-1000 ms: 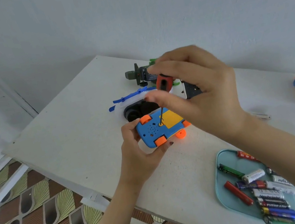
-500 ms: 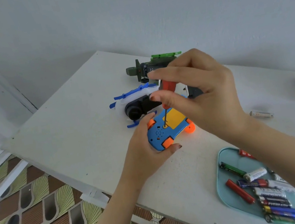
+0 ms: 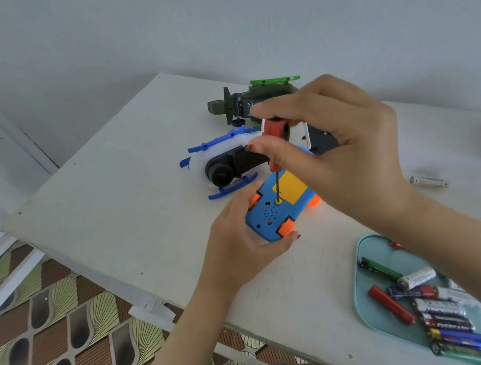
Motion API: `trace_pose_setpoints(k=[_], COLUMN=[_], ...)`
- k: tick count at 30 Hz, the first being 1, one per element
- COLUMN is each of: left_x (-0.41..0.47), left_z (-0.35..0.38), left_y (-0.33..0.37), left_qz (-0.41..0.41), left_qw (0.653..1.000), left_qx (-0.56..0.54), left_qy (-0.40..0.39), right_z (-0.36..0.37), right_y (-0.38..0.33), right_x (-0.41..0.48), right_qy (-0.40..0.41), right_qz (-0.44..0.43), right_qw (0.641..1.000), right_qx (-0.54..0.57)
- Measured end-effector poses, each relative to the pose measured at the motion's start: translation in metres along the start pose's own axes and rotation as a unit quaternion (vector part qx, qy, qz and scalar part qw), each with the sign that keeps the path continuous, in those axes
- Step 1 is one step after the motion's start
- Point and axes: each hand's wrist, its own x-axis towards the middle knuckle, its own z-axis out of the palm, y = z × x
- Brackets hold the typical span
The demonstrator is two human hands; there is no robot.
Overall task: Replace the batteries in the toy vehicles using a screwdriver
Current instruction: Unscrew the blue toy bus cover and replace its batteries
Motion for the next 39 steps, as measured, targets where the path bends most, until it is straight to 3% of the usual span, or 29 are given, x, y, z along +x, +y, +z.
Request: trace_pose_setpoints(k=[7, 16, 23, 33, 39], left_x=[0.002, 0.003, 0.000, -0.008, -0.006], left_z=[0.004, 0.007, 0.015, 0.017, 0.020], left_y=[-0.005, -0.005, 0.003, 0.005, 0.006], left_qz=[0.020, 0.019, -0.081, -0.021, -0.022], left_qw=[0.999, 0.999, 0.994, 0.997, 0.999], left_qx=[0.034, 0.030, -0.065, -0.032, -0.011], left_qy=[0.003, 0.008, -0.026, -0.062, -0.046], right_z=[-0.011, -0.022, -0.026, -0.036, -0.036], right_y=[-0.001, 0.002, 0.001, 0.004, 0.001], right_x=[-0.017, -0.030, -0.048, -0.044, -0.045], right_qy=[-0.050, 0.000, -0.018, 0.005, -0.015], right_qz=[-0.010, -0.068, -0.017, -0.007, 0.011], right_qw=[0.998, 0.998, 0.999, 0.999, 1.000], right_qx=[0.026, -0.014, 0.033, -0.045, -0.020])
